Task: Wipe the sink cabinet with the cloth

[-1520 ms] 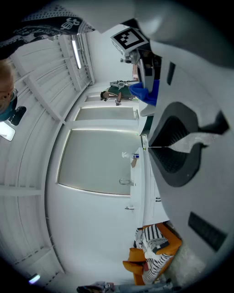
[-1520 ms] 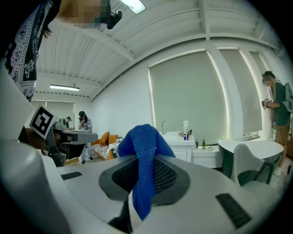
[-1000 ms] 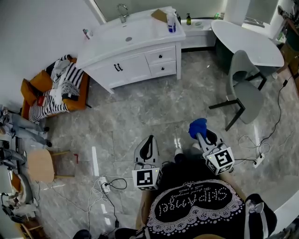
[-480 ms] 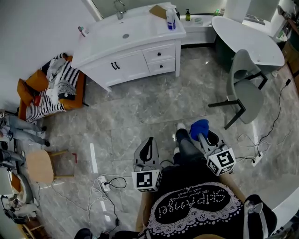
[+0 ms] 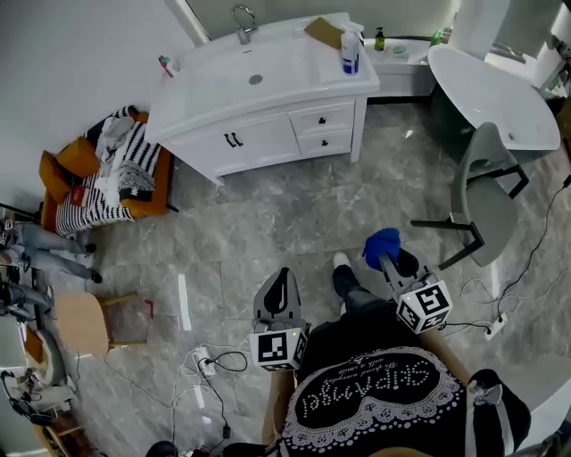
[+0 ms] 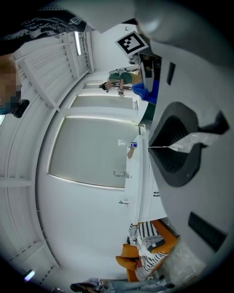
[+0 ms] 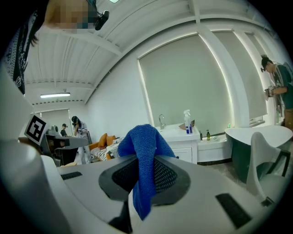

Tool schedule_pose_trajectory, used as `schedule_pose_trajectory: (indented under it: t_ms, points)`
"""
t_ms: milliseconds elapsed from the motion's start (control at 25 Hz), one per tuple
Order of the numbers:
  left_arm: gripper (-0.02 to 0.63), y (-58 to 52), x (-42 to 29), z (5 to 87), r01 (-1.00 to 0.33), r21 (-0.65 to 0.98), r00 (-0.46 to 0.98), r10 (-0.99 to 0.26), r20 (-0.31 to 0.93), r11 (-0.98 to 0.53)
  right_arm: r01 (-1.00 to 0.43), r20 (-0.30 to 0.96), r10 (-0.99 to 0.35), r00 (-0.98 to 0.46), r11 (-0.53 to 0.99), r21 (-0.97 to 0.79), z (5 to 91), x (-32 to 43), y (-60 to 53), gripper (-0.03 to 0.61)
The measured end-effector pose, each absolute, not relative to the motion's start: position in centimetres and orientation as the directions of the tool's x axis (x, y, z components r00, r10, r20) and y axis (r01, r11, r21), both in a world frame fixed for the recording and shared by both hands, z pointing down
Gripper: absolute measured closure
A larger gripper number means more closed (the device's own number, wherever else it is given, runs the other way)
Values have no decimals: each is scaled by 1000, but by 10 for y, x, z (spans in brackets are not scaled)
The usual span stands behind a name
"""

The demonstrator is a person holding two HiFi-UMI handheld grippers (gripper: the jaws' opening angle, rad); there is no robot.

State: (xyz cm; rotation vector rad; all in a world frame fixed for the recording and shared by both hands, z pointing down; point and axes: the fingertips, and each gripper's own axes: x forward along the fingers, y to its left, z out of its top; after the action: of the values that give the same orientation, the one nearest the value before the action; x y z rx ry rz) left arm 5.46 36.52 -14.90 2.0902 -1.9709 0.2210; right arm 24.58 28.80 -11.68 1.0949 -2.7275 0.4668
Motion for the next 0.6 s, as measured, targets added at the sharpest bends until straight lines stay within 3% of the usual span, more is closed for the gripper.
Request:
schedule_pose_trajectory:
  t_ms: [400, 600]
  points:
    - [606, 269, 7, -167, -996, 68, -43, -976, 212, 59, -630, 226, -592, -774, 758, -171, -133, 195, 171, 517]
    - [606, 244, 9, -163, -997, 70, -16, -970, 241, 34, -633, 250, -585, -771, 748, -200, -125, 189, 153, 518]
